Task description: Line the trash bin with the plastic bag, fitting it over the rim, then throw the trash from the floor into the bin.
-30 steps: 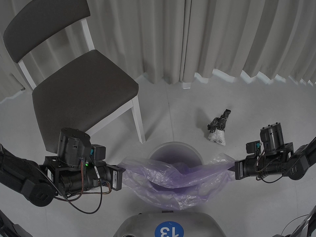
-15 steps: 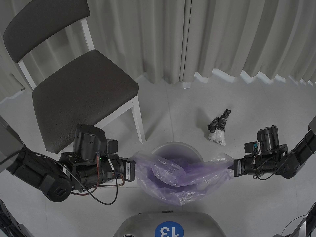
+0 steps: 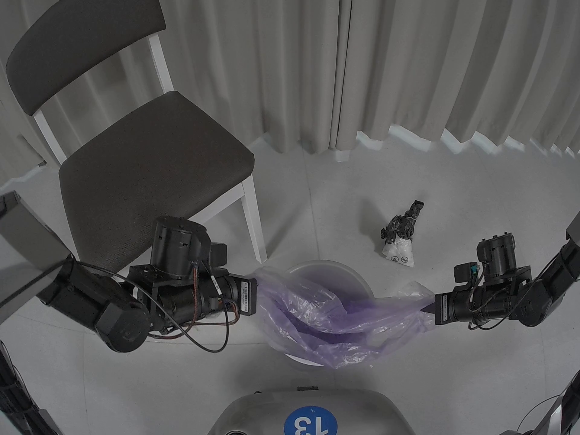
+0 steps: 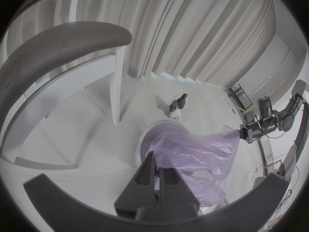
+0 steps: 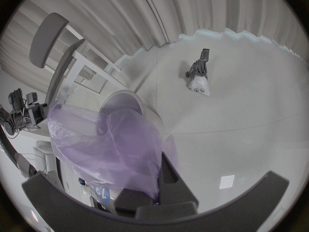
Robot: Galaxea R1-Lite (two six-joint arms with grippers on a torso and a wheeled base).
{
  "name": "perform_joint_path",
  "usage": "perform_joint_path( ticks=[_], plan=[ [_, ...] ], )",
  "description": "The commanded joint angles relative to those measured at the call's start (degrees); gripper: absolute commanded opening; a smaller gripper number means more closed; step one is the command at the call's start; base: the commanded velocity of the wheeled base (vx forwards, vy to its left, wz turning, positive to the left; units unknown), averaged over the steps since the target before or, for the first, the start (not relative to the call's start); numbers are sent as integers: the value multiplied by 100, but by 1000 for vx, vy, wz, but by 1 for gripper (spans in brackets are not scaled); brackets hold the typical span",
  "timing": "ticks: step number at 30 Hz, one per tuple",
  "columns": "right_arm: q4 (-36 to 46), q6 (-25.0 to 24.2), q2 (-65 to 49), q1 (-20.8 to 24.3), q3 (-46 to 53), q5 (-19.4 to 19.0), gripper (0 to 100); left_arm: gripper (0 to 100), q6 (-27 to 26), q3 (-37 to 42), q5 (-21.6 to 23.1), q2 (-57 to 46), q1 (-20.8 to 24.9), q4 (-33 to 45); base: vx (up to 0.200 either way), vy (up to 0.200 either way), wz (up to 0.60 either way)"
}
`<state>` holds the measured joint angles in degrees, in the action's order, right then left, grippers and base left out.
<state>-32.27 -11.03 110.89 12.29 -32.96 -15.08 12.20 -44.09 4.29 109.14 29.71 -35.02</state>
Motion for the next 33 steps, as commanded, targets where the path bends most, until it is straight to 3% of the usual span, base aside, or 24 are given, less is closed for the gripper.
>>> perform_joint_path(
  ticks=[1, 6, 14, 24, 33],
  plan=[
    [-8, -13, 38, 125, -87, -4, 0, 0, 1, -179, 89, 107, -264, 4, 0, 0, 0],
    [-25, -31, 232, 274, -334, 5, 0, 0, 10, -187, 248, 116, -413, 4, 0, 0, 0],
    [-131, -259, 399, 309, -404, -21, 0, 0, 10, -354, 239, 178, -150, 48, 0, 0, 0],
    [-640, -136, 346, -139, 484, -48, 0, 0, 72, -425, 204, 599, 387, 13, 0, 0, 0],
    [-658, -13, 399, -33, 510, -48, 0, 0, 371, -354, 371, 1118, 9, -189, 0, 0, 0]
  ],
)
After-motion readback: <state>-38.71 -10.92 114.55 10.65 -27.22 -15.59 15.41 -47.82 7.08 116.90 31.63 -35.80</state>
